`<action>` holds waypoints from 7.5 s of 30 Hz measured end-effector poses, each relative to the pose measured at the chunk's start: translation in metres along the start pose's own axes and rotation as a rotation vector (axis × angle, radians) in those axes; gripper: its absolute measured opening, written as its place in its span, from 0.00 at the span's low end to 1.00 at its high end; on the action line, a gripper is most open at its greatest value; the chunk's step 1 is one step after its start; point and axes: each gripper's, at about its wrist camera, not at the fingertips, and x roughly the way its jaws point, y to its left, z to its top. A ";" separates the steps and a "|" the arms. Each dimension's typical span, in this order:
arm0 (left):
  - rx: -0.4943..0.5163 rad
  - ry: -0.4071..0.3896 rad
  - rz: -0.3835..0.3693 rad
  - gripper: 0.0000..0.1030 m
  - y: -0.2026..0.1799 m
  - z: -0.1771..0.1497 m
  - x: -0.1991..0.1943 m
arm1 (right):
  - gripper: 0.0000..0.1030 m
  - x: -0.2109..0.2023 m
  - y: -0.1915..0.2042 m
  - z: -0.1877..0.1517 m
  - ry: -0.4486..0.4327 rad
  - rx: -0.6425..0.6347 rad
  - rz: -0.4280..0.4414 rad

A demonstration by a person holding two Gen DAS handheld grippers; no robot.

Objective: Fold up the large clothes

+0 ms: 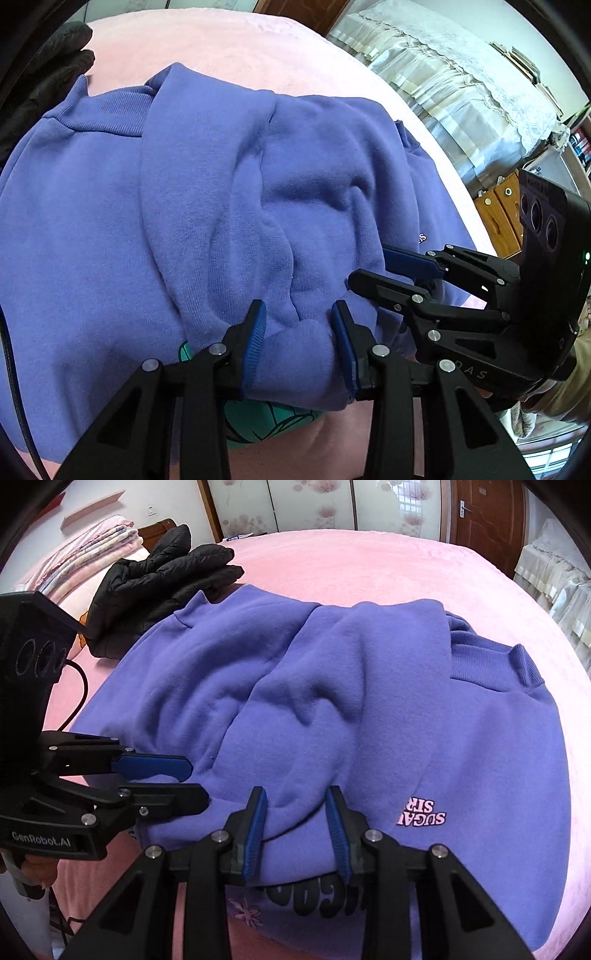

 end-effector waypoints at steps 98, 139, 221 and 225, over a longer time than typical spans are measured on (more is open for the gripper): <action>-0.594 -0.217 0.058 0.24 0.077 0.003 -0.078 | 0.15 0.005 0.084 0.016 0.067 0.163 0.019; 0.384 -0.115 0.035 0.10 -0.264 0.079 0.025 | 0.16 -0.111 -0.159 -0.089 0.006 0.627 0.082; 0.436 -0.097 0.317 0.26 -0.228 0.205 0.104 | 0.15 -0.071 -0.207 -0.096 0.144 0.707 0.110; 0.470 -0.104 0.367 0.27 -0.237 0.209 0.125 | 0.16 -0.065 -0.214 -0.100 0.142 0.760 0.111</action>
